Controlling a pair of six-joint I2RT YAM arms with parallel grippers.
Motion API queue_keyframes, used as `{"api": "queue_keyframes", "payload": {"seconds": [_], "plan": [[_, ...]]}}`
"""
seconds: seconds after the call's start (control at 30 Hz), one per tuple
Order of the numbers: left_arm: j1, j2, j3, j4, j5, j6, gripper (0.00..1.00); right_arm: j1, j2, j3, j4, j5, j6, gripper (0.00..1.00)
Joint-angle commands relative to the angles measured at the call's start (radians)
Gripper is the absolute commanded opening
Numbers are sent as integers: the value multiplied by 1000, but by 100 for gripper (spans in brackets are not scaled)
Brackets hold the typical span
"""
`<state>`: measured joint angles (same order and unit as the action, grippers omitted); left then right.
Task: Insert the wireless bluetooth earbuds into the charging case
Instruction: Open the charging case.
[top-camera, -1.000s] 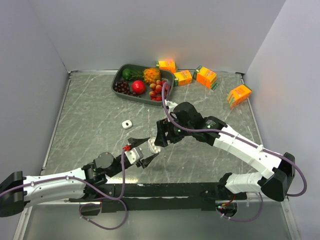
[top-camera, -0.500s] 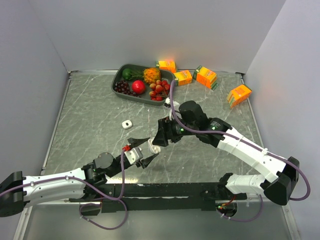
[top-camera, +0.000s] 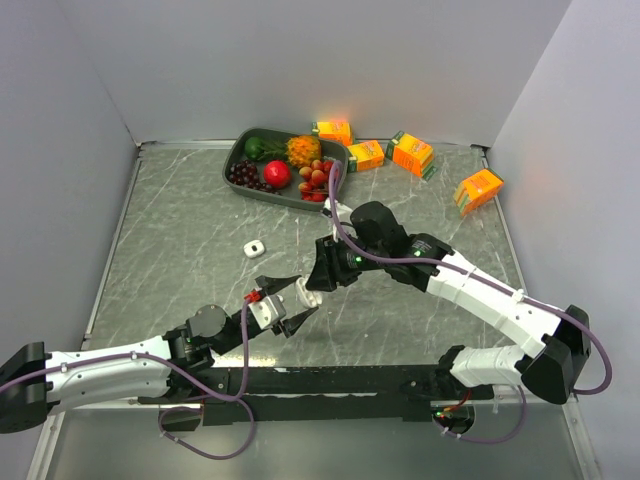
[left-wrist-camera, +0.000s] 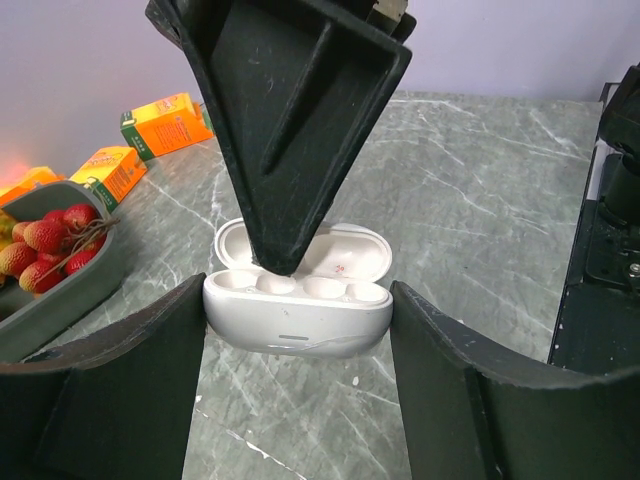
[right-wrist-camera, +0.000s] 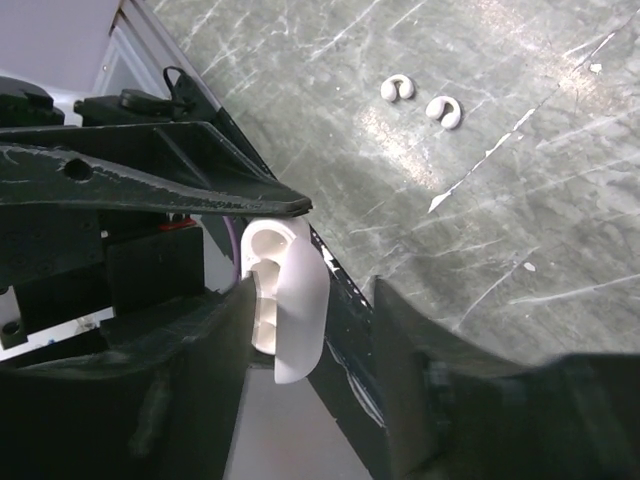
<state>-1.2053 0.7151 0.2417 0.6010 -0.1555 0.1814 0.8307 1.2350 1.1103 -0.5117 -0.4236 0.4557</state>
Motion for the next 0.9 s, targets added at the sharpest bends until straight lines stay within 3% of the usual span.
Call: {"api": "queue_keyframes", "payload": {"seconds": [0.0, 0.2, 0.33, 0.47, 0.57, 0.6, 0.67, 0.7, 0.77, 0.8, 0.87], "plan": [[-10, -6, 45, 37, -6, 3, 1, -12, -6, -1, 24, -7, 5, 48], [-10, -11, 44, 37, -4, -2, 1, -18, -19, -9, 27, -23, 1, 27], [-10, -9, 39, 45, -12, -3, 1, -21, -34, -18, 35, -37, -3, 3], [-10, -2, 36, 51, -18, -2, 6, -18, -52, -7, 22, -37, -25, 0], [-11, 1, 38, 51, -22, 0, 30, -19, -65, 14, 3, -26, -49, 0], [-10, 3, 39, 52, -26, 0, 44, -19, -71, 20, -8, -20, -64, 0], [-10, 3, 39, 57, -41, -3, 55, -18, -71, 48, -37, -6, -87, 0], [-10, 3, 39, 60, -47, -5, 65, -18, -72, 57, -47, -1, -95, 0], [-11, -5, 42, 56, -62, -5, 72, -18, -74, 86, -79, 23, -110, 0], [-10, -5, 44, 52, -67, -7, 96, -18, -75, 97, -88, 35, -127, 0], [-10, -12, 45, 39, -75, -5, 96, -15, -75, 129, -125, 65, -146, 0]]}}
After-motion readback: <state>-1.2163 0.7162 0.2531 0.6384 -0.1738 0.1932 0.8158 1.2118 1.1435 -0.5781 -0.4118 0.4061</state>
